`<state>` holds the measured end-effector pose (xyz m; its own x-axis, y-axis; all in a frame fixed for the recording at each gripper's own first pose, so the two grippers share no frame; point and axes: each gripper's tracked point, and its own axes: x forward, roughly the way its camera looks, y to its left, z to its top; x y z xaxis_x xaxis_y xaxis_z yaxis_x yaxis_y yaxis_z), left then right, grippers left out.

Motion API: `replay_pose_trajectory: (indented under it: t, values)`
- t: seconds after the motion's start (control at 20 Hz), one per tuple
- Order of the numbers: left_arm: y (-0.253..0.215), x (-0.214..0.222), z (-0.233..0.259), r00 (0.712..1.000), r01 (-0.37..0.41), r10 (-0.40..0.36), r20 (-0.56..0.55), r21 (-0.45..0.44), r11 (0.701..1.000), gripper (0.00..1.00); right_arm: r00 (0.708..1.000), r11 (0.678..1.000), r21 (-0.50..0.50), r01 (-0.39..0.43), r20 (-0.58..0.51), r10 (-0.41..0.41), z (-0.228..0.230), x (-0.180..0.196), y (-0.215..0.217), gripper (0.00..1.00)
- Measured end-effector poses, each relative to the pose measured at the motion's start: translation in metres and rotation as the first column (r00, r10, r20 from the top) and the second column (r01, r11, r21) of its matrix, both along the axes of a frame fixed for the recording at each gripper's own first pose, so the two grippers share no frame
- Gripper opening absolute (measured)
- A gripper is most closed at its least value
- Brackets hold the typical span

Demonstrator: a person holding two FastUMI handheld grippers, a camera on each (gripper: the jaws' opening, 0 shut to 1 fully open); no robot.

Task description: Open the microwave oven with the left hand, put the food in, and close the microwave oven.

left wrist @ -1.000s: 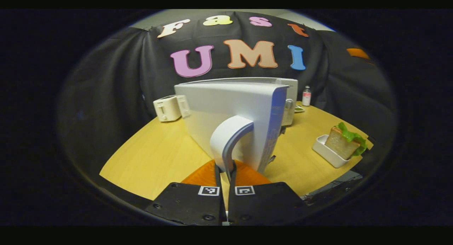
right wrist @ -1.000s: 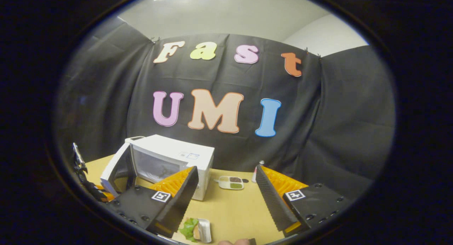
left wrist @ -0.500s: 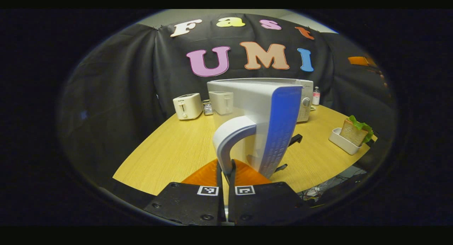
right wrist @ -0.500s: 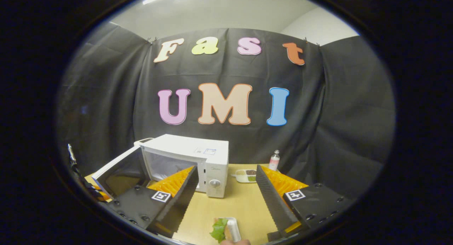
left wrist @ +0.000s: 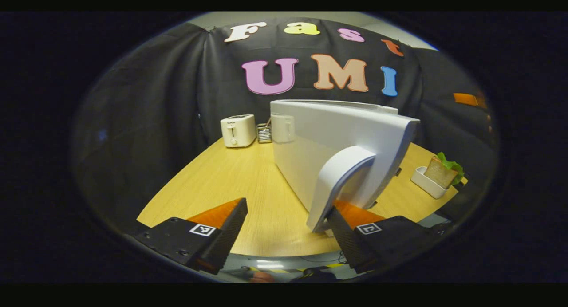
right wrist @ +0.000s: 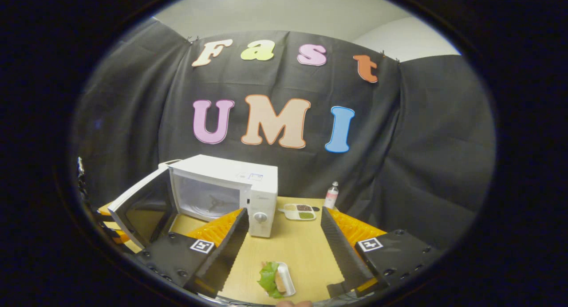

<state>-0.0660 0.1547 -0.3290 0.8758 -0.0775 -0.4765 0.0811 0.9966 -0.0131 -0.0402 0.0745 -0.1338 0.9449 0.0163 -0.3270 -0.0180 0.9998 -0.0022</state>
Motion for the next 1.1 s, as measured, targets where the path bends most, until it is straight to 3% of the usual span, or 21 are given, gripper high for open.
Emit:
replay_pose_trajectory:
  t: [0.65, 0.7, 1.1]
  values:
    - [0.012, -0.021, 0.063, 0.994, 0.015, -0.022, 0.108, 0.06, 0.998, 0.95, 0.987, 0.998, -0.036, -0.06, -0.152, 0.054, -0.082, -0.015, 0.013, 0.98]
    - [0.017, -0.022, 0.068, 0.993, 0.008, -0.018, 0.12, 0.081, 0.997, 1.0, 0.983, 0.997, -0.039, -0.071, -0.174, 0.064, -0.092, -0.017, 0.016, 1.0]
    - [0.054, -0.019, 0.132, 0.968, -0.096, 0.08, 0.239, 0.058, 0.994, 0.98, 0.936, 0.992, -0.043, -0.117, -0.34, 0.096, -0.174, -0.038, 0.022, 0.98]
